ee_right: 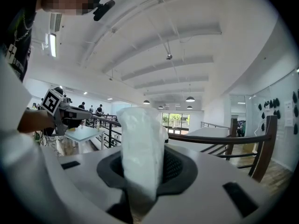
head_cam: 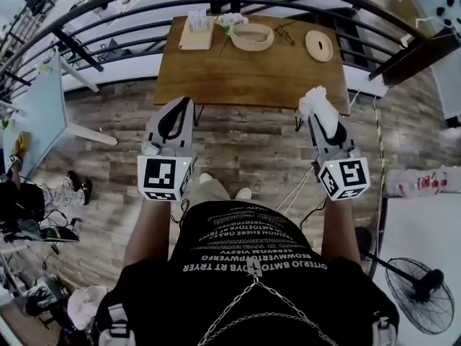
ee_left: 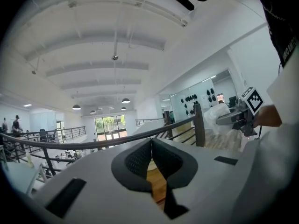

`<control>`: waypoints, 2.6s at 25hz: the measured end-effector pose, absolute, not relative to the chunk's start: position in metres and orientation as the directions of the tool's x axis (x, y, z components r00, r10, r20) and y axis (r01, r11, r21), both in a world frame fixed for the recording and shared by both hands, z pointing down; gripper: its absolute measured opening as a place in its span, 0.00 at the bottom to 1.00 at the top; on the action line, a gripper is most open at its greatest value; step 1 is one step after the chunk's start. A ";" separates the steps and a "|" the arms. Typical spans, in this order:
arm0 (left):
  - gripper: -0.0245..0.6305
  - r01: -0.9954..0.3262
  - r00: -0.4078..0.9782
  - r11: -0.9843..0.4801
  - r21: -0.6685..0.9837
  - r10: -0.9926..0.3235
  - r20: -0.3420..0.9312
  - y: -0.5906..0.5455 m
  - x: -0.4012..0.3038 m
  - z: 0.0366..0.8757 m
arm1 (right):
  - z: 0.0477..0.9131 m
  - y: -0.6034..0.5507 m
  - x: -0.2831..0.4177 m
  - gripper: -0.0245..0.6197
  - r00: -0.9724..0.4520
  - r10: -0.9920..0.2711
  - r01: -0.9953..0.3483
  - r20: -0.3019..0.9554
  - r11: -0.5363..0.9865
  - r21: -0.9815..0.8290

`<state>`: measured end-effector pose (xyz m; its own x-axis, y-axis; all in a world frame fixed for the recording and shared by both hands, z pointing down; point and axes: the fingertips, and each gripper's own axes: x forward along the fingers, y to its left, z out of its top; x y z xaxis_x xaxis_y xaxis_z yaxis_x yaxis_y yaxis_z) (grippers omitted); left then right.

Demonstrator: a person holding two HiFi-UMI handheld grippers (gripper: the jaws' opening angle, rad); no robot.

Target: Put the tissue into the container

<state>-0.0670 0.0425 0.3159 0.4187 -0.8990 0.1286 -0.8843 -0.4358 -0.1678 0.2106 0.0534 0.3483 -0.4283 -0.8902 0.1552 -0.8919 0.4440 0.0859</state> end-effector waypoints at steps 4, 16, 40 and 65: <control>0.08 -0.885 0.425 -0.441 -0.150 -0.896 0.129 0.038 -0.063 0.318 | 0.352 0.048 0.213 0.22 -0.434 -0.886 -0.889 0.160 0.450 0.080; 0.08 -0.855 0.487 -0.502 -0.134 -0.864 0.129 -0.008 -0.044 0.325 | 0.356 0.013 0.217 0.22 -0.411 -0.896 -0.901 0.170 0.427 0.074; 0.08 -0.803 0.531 -0.564 -0.194 -0.823 0.201 -0.168 -0.037 0.347 | 0.370 -0.135 0.188 0.22 -0.413 -0.885 -0.901 0.213 0.431 0.046; 0.08 -0.777 0.579 -0.607 -0.163 -0.793 0.190 -0.300 -0.093 0.352 | 0.352 -0.270 0.135 0.22 -0.368 -0.899 -0.907 0.238 0.404 0.122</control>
